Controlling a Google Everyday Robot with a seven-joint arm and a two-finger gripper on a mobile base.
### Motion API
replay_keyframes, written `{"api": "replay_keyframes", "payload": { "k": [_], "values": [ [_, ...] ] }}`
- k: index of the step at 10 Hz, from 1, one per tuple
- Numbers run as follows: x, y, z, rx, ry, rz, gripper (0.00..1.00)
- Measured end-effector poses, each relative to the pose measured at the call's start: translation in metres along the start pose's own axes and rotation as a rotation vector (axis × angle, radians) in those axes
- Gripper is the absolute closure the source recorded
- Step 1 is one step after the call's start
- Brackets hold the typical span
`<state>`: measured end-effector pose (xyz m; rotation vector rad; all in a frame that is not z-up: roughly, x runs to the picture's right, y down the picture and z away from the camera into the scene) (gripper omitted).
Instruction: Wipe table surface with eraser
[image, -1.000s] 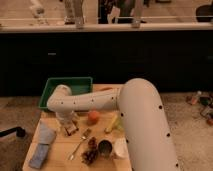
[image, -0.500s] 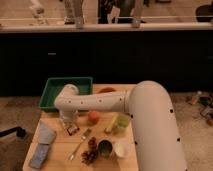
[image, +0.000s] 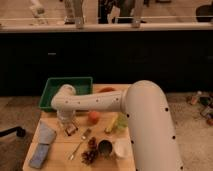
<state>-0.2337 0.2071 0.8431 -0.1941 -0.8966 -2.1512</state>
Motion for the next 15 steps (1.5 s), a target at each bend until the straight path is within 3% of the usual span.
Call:
{"api": "replay_keyframes", "payload": {
  "k": [2, 5, 8, 12, 15],
  "values": [
    [0.004, -0.014, 0.005, -0.003, -0.027, -0.048, 1.0],
    [0.003, -0.016, 0.005, -0.002, -0.027, -0.05, 1.0],
    [-0.014, -0.022, 0.0, -0.025, -0.049, -0.068, 1.0],
    [-0.043, 0.027, -0.02, -0.066, -0.014, 0.019, 1.0],
    [-0.038, 0.037, -0.019, -0.079, -0.017, 0.034, 1.0]
  ]
}}
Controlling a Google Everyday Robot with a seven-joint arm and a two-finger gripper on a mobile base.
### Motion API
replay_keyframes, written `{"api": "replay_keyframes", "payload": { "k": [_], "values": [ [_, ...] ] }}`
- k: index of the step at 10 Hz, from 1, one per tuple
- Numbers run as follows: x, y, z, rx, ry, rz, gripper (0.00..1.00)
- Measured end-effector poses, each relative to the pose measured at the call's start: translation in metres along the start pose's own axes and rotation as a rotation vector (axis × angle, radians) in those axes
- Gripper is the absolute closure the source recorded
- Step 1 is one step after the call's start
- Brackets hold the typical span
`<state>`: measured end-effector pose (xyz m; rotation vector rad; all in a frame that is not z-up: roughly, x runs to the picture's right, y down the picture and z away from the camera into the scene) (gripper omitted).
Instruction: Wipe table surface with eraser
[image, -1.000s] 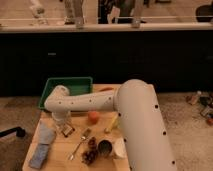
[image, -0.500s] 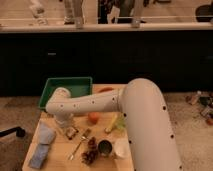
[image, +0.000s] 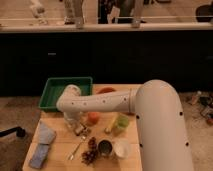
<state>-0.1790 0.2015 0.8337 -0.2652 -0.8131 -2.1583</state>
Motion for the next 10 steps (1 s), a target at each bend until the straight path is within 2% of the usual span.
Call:
{"api": "replay_keyframes", "payload": {
  "k": [5, 8, 10],
  "values": [
    [0.021, -0.026, 0.004, -0.002, -0.016, -0.085, 1.0],
    [0.013, -0.049, -0.007, 0.005, -0.005, -0.15, 1.0],
    [0.004, -0.056, -0.013, 0.005, -0.003, -0.169, 1.0]
  ]
}}
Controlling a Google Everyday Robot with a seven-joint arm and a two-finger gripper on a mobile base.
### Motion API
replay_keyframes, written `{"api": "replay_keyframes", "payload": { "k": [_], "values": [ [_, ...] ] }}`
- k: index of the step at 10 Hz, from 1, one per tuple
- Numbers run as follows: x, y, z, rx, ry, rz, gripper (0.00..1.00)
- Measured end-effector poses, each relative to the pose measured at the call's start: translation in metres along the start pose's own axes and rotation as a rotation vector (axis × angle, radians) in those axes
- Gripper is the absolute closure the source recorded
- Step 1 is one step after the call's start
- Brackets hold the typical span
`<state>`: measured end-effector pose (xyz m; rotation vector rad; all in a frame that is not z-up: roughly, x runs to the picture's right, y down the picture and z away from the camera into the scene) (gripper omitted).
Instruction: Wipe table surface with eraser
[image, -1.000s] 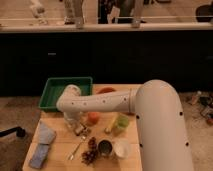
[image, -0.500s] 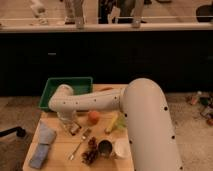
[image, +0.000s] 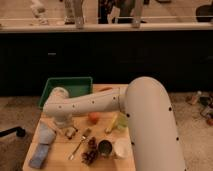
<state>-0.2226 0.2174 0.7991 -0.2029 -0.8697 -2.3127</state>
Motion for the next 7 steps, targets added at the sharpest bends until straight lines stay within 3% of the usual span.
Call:
{"api": "replay_keyframes", "payload": {
  "k": [3, 7],
  "values": [
    [-0.01, 0.008, 0.003, -0.002, -0.013, 0.023, 1.0],
    [-0.015, 0.056, 0.011, -0.023, -0.033, 0.123, 1.0]
  ]
}}
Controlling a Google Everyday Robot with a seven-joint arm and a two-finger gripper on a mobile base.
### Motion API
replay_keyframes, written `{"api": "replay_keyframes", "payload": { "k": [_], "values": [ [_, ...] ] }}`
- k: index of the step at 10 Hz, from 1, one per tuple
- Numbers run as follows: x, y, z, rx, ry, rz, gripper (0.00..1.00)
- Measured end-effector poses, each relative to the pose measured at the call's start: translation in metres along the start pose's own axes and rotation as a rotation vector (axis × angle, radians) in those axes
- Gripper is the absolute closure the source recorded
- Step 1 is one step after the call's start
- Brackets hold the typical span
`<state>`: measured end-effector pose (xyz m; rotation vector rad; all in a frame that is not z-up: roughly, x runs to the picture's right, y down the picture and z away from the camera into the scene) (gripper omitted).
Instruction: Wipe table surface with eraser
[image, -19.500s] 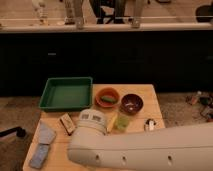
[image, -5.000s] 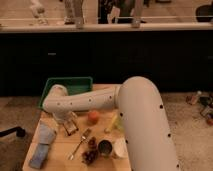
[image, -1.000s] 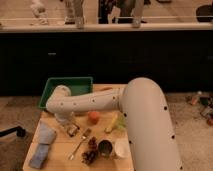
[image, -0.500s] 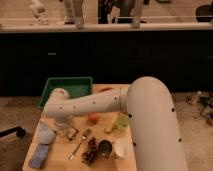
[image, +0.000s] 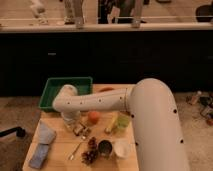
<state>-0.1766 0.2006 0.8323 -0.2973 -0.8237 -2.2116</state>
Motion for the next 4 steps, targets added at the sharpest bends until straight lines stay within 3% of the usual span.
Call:
{"api": "replay_keyframes", "payload": {
  "k": [2, 4],
  "values": [
    [0.002, 0.011, 0.003, -0.006, -0.009, 0.023, 1.0],
    [0.013, 0.003, 0.008, -0.009, -0.022, -0.007, 1.0]
  ]
}}
